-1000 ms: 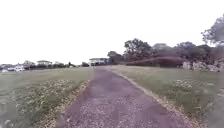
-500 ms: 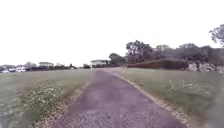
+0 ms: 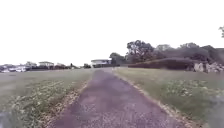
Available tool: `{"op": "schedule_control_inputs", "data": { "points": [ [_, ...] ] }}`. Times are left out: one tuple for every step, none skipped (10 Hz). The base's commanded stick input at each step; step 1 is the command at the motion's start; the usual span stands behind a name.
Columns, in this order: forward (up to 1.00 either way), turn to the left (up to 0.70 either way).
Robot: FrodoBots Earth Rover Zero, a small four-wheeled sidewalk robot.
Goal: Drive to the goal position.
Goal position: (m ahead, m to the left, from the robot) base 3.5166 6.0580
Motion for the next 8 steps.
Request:
{"op": "schedule_control_inputs", "data": {
  "points": [
    [0.85,0.34],
    [0.85,0.34],
    [0.85,0.28],
    [0.85,0.12],
    [0.85,0.00],
    [0.85,0.00],
    [0.85,0.00],
    [0.85,0.00]
  ]
}}
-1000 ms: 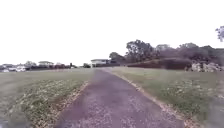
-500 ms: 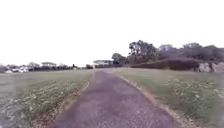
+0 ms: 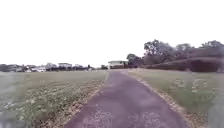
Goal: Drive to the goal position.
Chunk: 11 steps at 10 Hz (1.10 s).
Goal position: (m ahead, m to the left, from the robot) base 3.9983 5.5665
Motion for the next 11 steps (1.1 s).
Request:
{"op": "schedule_control_inputs", "data": {
  "points": [
    [0.85,0.00],
    [0.85,0.00],
    [0.85,0.00],
    [0.85,0.00],
    [0.85,0.00],
    [0.85,0.00],
    [0.85,0.00],
    [0.85,-0.06],
    [0.85,-0.23],
    [0.85,-0.34],
    [0.85,-0.34]
  ]
}}
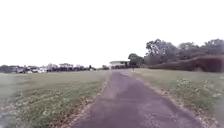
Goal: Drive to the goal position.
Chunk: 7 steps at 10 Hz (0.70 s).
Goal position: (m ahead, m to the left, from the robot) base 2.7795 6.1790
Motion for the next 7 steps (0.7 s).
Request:
{"op": "schedule_control_inputs", "data": {
  "points": [
    [0.85,-0.34],
    [0.85,-0.34],
    [0.85,-0.34],
    [0.85,-0.34],
    [0.85,-0.34],
    [0.85,-0.21],
    [0.85,-0.07]
  ]
}}
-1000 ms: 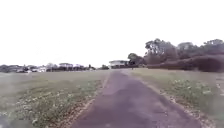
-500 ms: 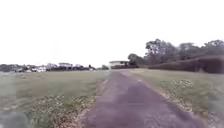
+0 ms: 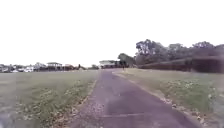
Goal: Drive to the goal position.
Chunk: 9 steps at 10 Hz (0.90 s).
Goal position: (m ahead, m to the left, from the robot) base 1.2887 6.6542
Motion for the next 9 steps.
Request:
{"op": "schedule_control_inputs", "data": {
  "points": [
    [0.85,0.00],
    [0.85,0.00],
    [0.85,0.00],
    [0.85,0.00],
    [0.85,0.00],
    [0.85,0.00],
    [0.85,0.00],
    [0.85,0.00],
    [0.85,0.00]
  ]
}}
